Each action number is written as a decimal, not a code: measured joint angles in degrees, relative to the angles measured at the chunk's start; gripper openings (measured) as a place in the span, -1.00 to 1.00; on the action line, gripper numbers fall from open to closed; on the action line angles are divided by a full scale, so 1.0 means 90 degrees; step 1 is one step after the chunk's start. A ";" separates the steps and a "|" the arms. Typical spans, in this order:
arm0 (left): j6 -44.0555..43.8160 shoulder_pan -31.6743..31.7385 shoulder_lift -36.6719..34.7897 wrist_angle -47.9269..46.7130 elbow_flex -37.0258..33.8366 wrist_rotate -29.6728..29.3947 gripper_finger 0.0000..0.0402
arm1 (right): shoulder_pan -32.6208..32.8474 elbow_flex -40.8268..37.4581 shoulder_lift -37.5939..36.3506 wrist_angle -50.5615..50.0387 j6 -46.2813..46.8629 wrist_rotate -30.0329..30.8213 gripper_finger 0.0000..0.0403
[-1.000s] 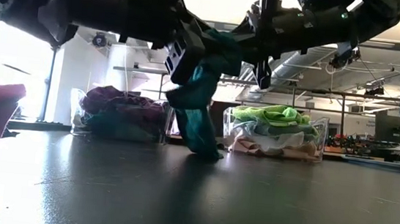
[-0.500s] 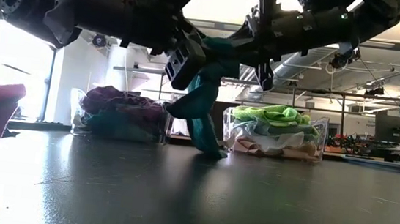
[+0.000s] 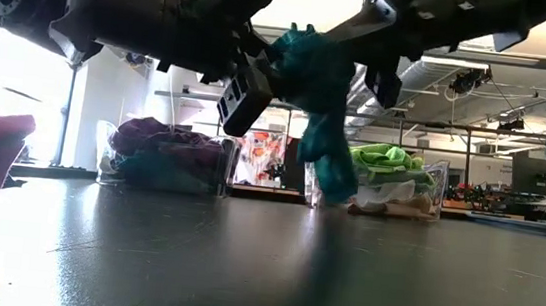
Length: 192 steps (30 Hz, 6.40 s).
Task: Sort towels by color in basket
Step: Put the green kitchen towel into the left transparent bin
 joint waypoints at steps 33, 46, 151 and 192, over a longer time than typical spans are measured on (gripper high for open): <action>-0.2746 0.0496 -0.0738 -0.2177 0.0075 0.3454 0.51 | 0.0330 0.0002 0.0022 -0.0921 -0.0012 0.0858 -0.99; -0.4068 0.0908 -0.0277 -0.2344 0.0552 0.4718 0.50 | 0.0454 0.0002 0.0051 -0.0378 -0.0713 0.0690 -0.96; -0.5792 0.7183 -0.4460 -1.0611 0.1170 0.5600 -0.63 | -0.0634 0.0745 0.1005 -0.0906 -0.2038 0.1555 -0.32; -0.6289 0.6670 -0.5464 -0.9271 -0.1487 0.3270 -0.63 | -0.3837 0.9626 0.6710 -0.5821 -0.5726 -0.0851 -0.32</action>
